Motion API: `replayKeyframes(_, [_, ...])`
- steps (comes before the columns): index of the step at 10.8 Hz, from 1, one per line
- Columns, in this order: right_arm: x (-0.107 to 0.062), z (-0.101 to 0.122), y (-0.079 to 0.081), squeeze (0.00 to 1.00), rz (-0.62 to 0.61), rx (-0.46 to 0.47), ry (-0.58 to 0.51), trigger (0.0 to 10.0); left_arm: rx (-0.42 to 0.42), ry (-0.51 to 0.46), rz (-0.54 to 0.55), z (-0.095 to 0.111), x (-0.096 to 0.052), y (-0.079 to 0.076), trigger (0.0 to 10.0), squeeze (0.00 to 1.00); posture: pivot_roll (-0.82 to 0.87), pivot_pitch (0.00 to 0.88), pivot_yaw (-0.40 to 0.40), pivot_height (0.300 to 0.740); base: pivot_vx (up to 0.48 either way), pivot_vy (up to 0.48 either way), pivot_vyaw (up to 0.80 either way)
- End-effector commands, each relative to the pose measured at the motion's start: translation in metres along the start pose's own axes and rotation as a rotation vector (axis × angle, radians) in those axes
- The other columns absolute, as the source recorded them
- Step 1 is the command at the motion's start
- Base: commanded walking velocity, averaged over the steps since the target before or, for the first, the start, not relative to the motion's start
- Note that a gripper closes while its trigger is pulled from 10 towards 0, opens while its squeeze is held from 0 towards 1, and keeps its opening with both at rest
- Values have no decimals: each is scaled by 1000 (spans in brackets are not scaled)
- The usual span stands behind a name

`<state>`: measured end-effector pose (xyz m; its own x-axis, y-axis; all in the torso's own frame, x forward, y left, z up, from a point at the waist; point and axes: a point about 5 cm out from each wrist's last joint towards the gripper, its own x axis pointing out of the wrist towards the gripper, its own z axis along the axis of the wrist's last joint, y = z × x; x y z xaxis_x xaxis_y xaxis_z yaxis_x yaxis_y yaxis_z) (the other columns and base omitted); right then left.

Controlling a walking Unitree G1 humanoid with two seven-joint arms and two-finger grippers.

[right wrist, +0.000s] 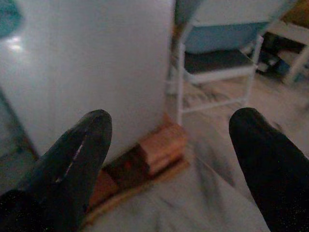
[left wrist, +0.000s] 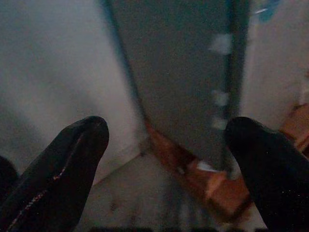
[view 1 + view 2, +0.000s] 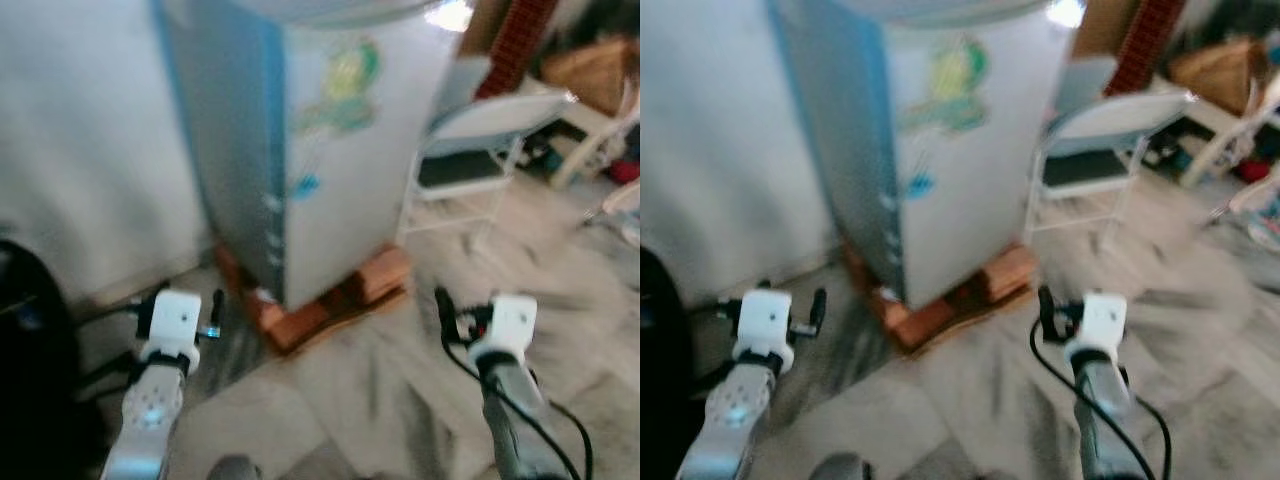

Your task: Restocking fridge

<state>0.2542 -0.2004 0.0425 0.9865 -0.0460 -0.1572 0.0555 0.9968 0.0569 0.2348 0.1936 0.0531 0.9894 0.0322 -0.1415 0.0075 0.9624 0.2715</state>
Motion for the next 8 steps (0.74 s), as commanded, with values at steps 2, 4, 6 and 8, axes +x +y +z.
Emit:
replayKeyframes(2, [-4,-3,-3,0,-10,-1,7,10000,3,6,-7,0,0,1,10000,0,147,42,-57,740,0,403,-800])
replayKeyframes(4, [-4,-3,-1,0,-1,4,6,10000,7,9,-10,0,1,1,10000,0,146,44,-58,740,0,450,-231])
replayKeyframes(6, [-2,-2,1,0,6,5,5,10000,7,2,-15,1,4,-2,10000,0,148,45,-60,740,0,399,0])
replayKeyframes(8, [-1,-1,1,0,5,3,1,10000,12,-9,-32,3,4,-7,10000,0,148,42,-59,740,0,0,0])
